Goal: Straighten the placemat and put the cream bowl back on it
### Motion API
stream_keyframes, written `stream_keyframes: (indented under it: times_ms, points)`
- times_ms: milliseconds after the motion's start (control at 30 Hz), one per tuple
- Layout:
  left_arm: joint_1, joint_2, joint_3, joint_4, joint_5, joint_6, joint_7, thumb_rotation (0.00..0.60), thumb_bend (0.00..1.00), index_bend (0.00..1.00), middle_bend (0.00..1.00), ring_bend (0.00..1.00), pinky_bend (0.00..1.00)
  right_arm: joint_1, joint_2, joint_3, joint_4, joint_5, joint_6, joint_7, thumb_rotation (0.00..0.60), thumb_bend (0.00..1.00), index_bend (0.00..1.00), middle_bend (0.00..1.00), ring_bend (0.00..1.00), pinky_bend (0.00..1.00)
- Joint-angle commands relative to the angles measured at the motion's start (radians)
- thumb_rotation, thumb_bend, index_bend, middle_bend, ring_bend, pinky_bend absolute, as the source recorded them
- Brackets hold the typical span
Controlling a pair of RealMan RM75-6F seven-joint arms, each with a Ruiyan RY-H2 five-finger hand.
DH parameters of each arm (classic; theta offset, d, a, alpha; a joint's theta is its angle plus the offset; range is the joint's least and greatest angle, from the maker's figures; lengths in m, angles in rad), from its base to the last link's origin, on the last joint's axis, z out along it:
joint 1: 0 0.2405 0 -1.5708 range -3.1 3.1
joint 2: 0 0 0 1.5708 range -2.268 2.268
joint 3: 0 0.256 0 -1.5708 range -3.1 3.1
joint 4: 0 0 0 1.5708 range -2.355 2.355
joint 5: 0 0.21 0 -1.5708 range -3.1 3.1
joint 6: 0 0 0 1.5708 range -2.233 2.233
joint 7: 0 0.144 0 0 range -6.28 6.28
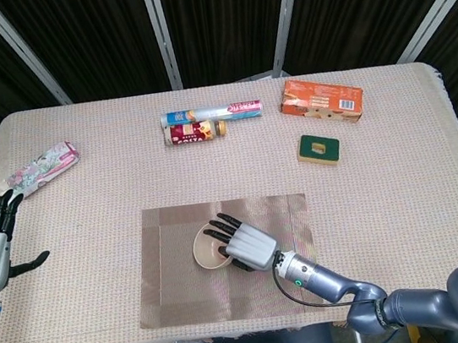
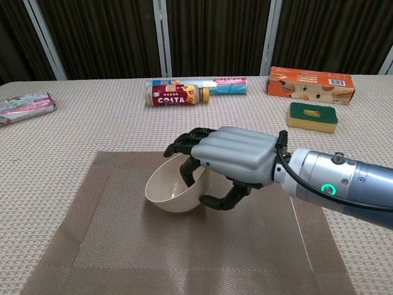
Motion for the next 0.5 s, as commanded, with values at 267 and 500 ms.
stream_keyframes:
  times_ms: [267, 500]
  points:
    - [0.000, -0.001, -0.003, -0.003, 0.002, -0.006, -0.003, 0.600, 0.00, 0.00, 0.00, 0.00, 0.00, -0.042, 0.069, -0.027, -0.061, -0.007, 0.074, -0.018, 0.600, 0.00, 0.00, 0.00, 0.00, 0.00]
    - [0.011, 0.004, 0.002, -0.015, 0.017, 0.009, 0.001, 0.600, 0.00, 0.00, 0.00, 0.00, 0.00, -0.149, 0.274, -0.074, -0.197, -0.063, 0.244, -0.182, 0.600, 0.00, 0.00, 0.00, 0.00, 0.00]
